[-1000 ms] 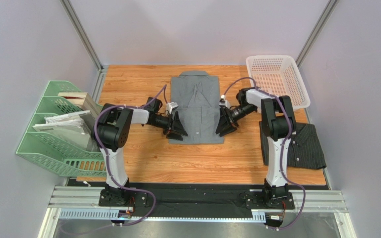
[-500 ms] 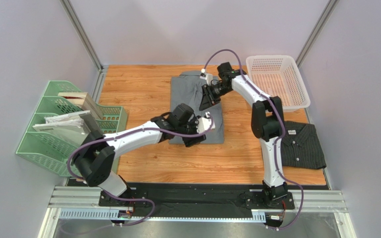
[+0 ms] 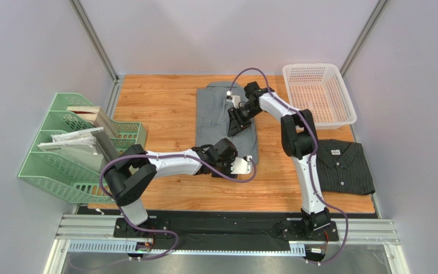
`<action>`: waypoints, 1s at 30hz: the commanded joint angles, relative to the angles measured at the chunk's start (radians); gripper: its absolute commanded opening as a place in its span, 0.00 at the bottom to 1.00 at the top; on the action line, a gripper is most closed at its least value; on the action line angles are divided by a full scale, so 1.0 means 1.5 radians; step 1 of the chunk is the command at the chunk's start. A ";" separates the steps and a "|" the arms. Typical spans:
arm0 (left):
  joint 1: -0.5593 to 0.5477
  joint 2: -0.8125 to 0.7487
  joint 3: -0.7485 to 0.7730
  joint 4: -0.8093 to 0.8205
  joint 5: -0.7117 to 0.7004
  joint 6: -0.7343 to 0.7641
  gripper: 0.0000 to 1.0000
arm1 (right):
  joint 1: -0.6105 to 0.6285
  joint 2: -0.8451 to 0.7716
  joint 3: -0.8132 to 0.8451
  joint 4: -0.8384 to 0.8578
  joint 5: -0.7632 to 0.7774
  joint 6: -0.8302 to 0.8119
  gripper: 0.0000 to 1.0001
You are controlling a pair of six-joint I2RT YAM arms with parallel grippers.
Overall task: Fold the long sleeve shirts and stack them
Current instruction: Fold the shirt
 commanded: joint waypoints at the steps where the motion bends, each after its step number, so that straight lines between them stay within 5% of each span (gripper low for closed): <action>1: 0.015 -0.079 -0.026 -0.035 0.015 -0.010 0.66 | -0.003 -0.074 -0.045 0.012 0.043 -0.067 0.51; 8: 0.139 -0.239 -0.085 -0.097 0.162 0.001 0.68 | -0.047 -0.312 -0.203 0.043 0.038 -0.218 0.61; 16: 0.147 -0.206 -0.081 -0.113 0.212 0.079 0.64 | -0.040 -0.566 -0.586 0.139 0.099 -0.538 0.53; 24: 0.146 -0.135 -0.092 -0.101 0.167 0.129 0.64 | 0.015 -0.608 -0.779 0.381 0.168 -0.562 0.52; 30: 0.146 -0.124 -0.130 -0.072 0.147 0.160 0.64 | 0.032 -0.590 -0.820 0.433 0.213 -0.583 0.51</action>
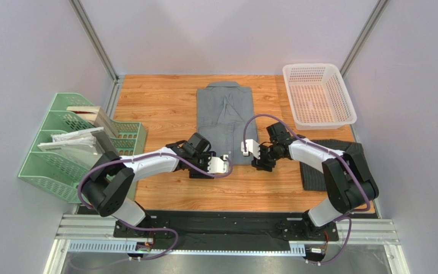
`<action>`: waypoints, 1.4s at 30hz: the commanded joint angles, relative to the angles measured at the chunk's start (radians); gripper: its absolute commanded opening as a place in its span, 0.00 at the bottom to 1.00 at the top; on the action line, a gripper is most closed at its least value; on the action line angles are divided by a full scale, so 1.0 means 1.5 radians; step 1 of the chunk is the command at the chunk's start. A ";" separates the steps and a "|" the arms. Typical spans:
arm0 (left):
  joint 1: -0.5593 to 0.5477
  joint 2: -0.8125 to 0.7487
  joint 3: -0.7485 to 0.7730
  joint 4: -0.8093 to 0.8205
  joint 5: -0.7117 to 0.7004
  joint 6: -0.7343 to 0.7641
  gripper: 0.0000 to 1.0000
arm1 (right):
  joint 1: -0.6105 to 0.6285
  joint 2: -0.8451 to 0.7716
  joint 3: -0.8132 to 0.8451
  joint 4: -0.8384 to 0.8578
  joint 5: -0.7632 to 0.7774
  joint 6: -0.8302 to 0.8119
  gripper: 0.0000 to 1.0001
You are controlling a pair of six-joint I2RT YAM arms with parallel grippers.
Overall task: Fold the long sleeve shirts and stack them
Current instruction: Fold the shirt
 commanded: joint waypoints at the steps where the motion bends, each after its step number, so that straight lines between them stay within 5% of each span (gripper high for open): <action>1: -0.002 0.012 -0.021 0.028 -0.013 0.050 0.63 | 0.006 -0.002 -0.016 0.120 0.037 -0.047 0.50; 8: -0.002 0.018 -0.036 0.037 -0.022 0.047 0.61 | 0.006 -0.080 -0.038 0.081 0.053 -0.048 0.47; 13: -0.002 0.007 -0.049 0.042 -0.017 0.034 0.60 | 0.013 -0.164 -0.085 0.085 -0.001 -0.056 0.63; 17: -0.002 0.012 -0.055 0.050 -0.016 0.035 0.60 | 0.044 -0.109 -0.088 0.150 0.010 -0.036 0.63; 23: -0.002 0.019 -0.052 0.052 -0.016 0.035 0.59 | 0.046 -0.029 -0.076 0.185 0.032 -0.071 0.54; 27: -0.002 0.025 -0.044 0.042 -0.016 0.037 0.50 | 0.049 -0.021 -0.089 0.176 0.037 -0.104 0.24; 30: -0.002 0.029 -0.041 0.039 -0.016 0.035 0.34 | 0.048 -0.035 -0.103 0.166 0.047 -0.115 0.01; 34: -0.001 0.024 -0.025 0.020 -0.021 0.020 0.00 | 0.048 -0.064 -0.098 0.148 0.056 -0.089 0.00; 42: 0.006 -0.051 0.059 -0.087 0.035 -0.043 0.00 | 0.017 -0.098 0.023 0.012 0.012 0.003 0.00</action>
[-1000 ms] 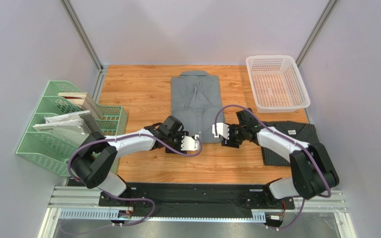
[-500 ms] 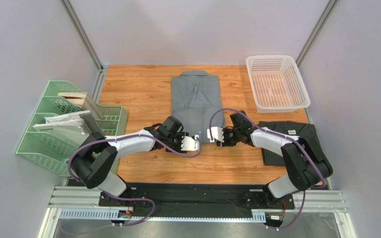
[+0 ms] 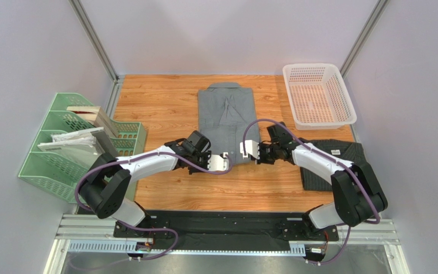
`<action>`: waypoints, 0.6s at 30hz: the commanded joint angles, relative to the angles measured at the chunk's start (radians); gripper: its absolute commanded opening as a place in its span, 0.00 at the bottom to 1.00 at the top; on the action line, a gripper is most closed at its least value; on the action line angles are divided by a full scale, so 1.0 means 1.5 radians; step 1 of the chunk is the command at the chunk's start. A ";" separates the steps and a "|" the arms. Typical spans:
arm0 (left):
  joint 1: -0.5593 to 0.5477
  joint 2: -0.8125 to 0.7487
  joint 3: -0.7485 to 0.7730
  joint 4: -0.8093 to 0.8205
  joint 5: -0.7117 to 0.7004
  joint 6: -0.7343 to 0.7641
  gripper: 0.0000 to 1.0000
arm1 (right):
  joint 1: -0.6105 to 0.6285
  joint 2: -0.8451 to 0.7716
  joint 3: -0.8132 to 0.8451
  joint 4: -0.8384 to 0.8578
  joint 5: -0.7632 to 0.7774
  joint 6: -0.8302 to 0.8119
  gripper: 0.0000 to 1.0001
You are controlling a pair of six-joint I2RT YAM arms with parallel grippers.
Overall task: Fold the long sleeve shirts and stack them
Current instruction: Fold the shirt
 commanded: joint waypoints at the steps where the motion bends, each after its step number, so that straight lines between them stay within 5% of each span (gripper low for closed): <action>1: 0.006 -0.049 0.052 -0.072 0.035 -0.044 0.00 | -0.022 -0.021 0.075 -0.066 -0.025 0.056 0.00; 5: 0.009 -0.049 0.046 -0.056 0.017 -0.050 0.00 | -0.031 0.000 0.081 -0.066 -0.029 0.050 0.00; 7: 0.007 -0.052 0.028 -0.026 0.019 -0.043 0.20 | -0.031 0.006 0.077 -0.065 -0.035 0.045 0.00; 13: 0.001 0.003 0.047 -0.036 0.053 -0.045 0.53 | -0.031 0.031 0.074 -0.061 -0.037 0.047 0.00; 18: -0.008 0.058 0.053 0.006 0.021 -0.022 0.54 | -0.030 0.033 0.072 -0.061 -0.039 0.041 0.00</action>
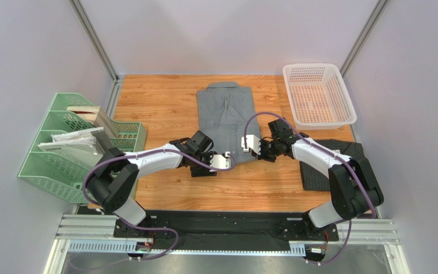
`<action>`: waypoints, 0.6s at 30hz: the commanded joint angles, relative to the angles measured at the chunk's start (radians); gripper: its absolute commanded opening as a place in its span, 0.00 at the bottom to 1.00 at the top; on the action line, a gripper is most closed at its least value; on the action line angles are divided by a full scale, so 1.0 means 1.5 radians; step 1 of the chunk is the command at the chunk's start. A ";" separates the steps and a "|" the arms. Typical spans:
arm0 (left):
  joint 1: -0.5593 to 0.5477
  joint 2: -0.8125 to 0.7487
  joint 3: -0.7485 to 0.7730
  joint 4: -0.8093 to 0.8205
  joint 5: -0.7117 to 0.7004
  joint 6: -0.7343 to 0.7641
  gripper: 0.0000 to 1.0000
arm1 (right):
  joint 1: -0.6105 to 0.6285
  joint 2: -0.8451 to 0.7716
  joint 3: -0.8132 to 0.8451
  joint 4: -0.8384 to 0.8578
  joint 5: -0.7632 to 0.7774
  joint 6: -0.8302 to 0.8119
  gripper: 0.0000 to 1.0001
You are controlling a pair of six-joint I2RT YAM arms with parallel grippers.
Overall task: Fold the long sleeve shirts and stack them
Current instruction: Fold the shirt
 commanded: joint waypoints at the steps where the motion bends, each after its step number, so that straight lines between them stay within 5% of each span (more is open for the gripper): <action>1: -0.008 0.046 0.027 0.036 -0.008 0.017 0.53 | -0.002 0.001 0.008 0.001 -0.024 0.003 0.00; 8: -0.009 0.103 0.054 0.020 -0.023 0.038 0.45 | -0.003 0.007 0.010 -0.005 -0.031 -0.001 0.00; 11: -0.009 0.114 0.065 -0.002 -0.019 0.043 0.26 | -0.006 0.010 0.014 -0.004 -0.034 -0.001 0.00; 13: -0.009 0.118 0.072 -0.009 -0.018 0.046 0.02 | -0.010 0.012 0.017 -0.004 -0.037 0.001 0.00; 18: -0.003 0.081 0.100 -0.058 0.005 0.031 0.00 | -0.019 0.004 0.044 -0.033 -0.038 0.022 0.00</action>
